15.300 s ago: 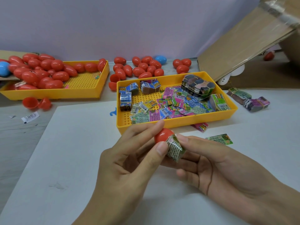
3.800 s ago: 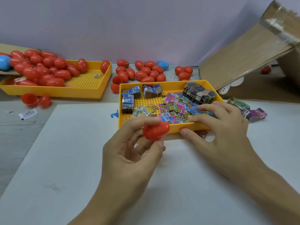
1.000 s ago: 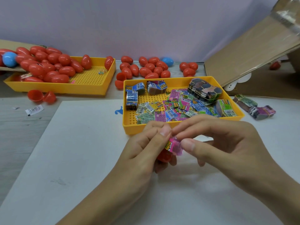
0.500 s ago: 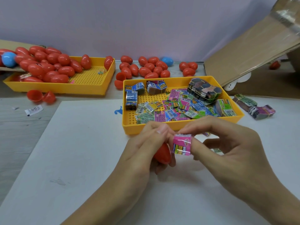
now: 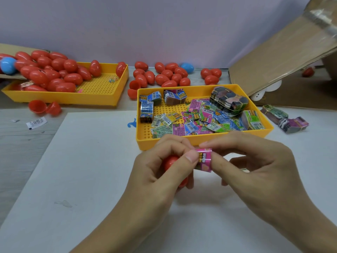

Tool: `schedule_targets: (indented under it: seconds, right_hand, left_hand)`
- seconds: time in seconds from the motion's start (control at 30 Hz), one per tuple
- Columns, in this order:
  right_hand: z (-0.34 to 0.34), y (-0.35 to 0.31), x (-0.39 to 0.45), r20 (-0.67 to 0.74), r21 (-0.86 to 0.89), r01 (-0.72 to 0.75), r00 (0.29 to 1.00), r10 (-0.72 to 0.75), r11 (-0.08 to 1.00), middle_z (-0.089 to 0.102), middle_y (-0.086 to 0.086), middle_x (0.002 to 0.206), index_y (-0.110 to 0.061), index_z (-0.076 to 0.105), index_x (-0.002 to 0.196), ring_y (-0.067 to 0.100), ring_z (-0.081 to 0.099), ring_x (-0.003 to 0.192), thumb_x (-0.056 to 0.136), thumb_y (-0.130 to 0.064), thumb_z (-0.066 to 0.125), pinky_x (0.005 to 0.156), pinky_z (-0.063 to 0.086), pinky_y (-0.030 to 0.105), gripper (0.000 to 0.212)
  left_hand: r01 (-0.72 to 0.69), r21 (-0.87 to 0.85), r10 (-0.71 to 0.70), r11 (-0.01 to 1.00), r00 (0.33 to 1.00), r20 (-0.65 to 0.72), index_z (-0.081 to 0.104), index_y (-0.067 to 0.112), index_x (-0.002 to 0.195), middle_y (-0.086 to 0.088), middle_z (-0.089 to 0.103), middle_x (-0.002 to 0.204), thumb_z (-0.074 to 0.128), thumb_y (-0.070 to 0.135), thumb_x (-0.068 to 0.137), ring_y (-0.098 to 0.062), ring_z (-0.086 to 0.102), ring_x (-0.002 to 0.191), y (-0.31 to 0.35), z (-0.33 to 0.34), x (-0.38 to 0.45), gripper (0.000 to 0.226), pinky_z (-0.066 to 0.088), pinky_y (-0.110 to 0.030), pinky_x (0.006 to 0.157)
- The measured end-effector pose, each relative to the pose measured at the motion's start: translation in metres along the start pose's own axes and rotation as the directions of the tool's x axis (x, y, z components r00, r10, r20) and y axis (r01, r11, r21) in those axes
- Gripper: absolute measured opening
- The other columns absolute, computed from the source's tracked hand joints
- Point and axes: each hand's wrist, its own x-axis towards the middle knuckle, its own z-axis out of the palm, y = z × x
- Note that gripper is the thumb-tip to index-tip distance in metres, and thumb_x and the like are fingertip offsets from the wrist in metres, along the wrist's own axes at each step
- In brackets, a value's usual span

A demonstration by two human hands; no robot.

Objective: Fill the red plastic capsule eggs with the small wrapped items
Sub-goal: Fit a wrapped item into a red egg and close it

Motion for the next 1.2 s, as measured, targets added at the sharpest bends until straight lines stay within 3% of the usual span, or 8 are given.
schedule_targets:
  seconds: [0.17, 0.3, 0.5, 0.6, 0.7, 0.83, 1.03, 1.2]
  right_hand:
    - [-0.0007, -0.0026, 0.0007, 0.049, -0.062, 0.120, 0.992, -0.117, 0.991, 0.069, -0.012, 0.090, -0.027, 0.072, 0.098, 0.011, 0.068, 0.083, 0.081, -0.021, 0.067, 0.053, 0.049, 0.017, 0.018]
    - [-0.0001, -0.0021, -0.0002, 0.042, -0.065, 0.143, 0.989, -0.140, 0.988, 0.071, -0.011, 0.082, -0.029, 0.072, 0.093, 0.011, 0.069, 0.075, 0.081, -0.021, 0.070, 0.052, 0.047, 0.017, 0.014]
    - [0.0000, -0.0001, -0.0004, -0.006, -0.133, 0.146, 0.989, -0.148, 0.980, 0.071, -0.013, 0.077, -0.023, 0.075, 0.090, 0.008, 0.068, 0.071, 0.081, -0.018, 0.073, 0.052, 0.047, 0.015, 0.010]
    - [-0.0001, -0.0004, -0.0005, -0.018, -0.057, 0.122, 0.992, -0.124, 0.991, 0.072, -0.011, 0.083, -0.025, 0.074, 0.095, 0.011, 0.068, 0.072, 0.082, -0.022, 0.070, 0.051, 0.047, 0.015, 0.014]
    - [-0.0004, -0.0004, -0.0004, 0.011, -0.058, 0.142, 0.990, -0.142, 0.988, 0.071, -0.010, 0.083, -0.027, 0.073, 0.094, 0.013, 0.068, 0.074, 0.082, -0.017, 0.068, 0.050, 0.046, 0.016, 0.017]
    - [-0.0008, 0.0005, 0.0001, 0.017, -0.065, 0.140, 0.990, -0.140, 0.988, 0.070, -0.014, 0.084, -0.027, 0.074, 0.093, 0.011, 0.067, 0.074, 0.081, -0.018, 0.070, 0.051, 0.046, 0.015, 0.015]
    - [-0.0029, -0.0003, 0.0003, 0.005, -0.097, 0.127, 0.992, -0.127, 0.987, 0.071, -0.011, 0.082, -0.029, 0.074, 0.092, 0.011, 0.067, 0.073, 0.080, -0.017, 0.076, 0.051, 0.046, 0.016, 0.017]
    - [-0.0045, -0.0022, 0.0026, -0.001, -0.102, 0.110, 0.994, -0.111, 0.989, 0.070, -0.010, 0.080, -0.028, 0.076, 0.093, 0.014, 0.065, 0.070, 0.081, -0.023, 0.078, 0.049, 0.046, 0.020, 0.013]
  left_hand:
    - [-0.022, 0.018, 0.022, 1.000, 1.000, -0.006, 0.068, 0.013, 0.069, 0.002, 0.060, 0.089, 0.063, 0.034, 0.084, -0.016, 0.054, 0.059, 0.0006, 0.0006, 0.0005, 0.026, 0.042, -0.026, 0.055]
    - [-0.039, 0.024, 0.040, 0.999, 0.999, -0.015, 0.068, 0.023, 0.067, 0.006, 0.060, 0.086, 0.062, 0.035, 0.086, -0.015, 0.054, 0.057, 0.0018, 0.0019, 0.0009, 0.023, 0.042, -0.024, 0.054]
    - [-0.016, -0.057, 0.014, 0.998, 0.999, -0.042, 0.069, 0.019, 0.069, 0.002, 0.061, 0.085, 0.064, 0.035, 0.081, -0.016, 0.054, 0.056, 0.0006, 0.0008, 0.0003, 0.021, 0.038, -0.028, 0.053]
    - [0.024, -0.203, -0.031, 0.979, 0.999, -0.034, 0.068, 0.016, 0.079, -0.008, 0.063, 0.076, 0.059, 0.032, 0.075, -0.022, 0.055, 0.055, 0.0001, -0.0030, 0.0016, 0.019, 0.040, -0.023, 0.048]
    - [-0.013, -0.329, -0.010, 0.944, 0.998, -0.067, 0.054, 0.011, 0.100, -0.012, 0.067, 0.084, 0.052, 0.020, 0.069, -0.022, 0.061, 0.062, -0.0006, -0.0040, 0.0023, 0.032, 0.045, -0.023, 0.052]
    - [-0.086, -0.220, 0.047, 0.972, 0.983, -0.176, 0.047, 0.014, 0.105, -0.010, 0.071, 0.088, 0.041, 0.002, 0.073, -0.019, 0.066, 0.075, -0.0036, -0.0026, 0.0030, 0.034, 0.050, -0.025, 0.058]
    - [-0.182, -0.002, 0.180, 0.983, 0.975, -0.132, 0.052, 0.013, 0.113, -0.005, 0.069, 0.109, 0.065, 0.020, 0.081, -0.018, 0.069, 0.097, -0.0019, 0.0014, -0.0017, 0.035, 0.055, -0.025, 0.080]
    - [-0.187, 0.054, 0.193, 0.981, 0.972, -0.134, 0.067, 0.012, 0.104, 0.001, 0.072, 0.099, 0.071, 0.018, 0.078, -0.014, 0.071, 0.089, 0.0012, 0.0003, -0.0002, 0.026, 0.056, -0.022, 0.079]
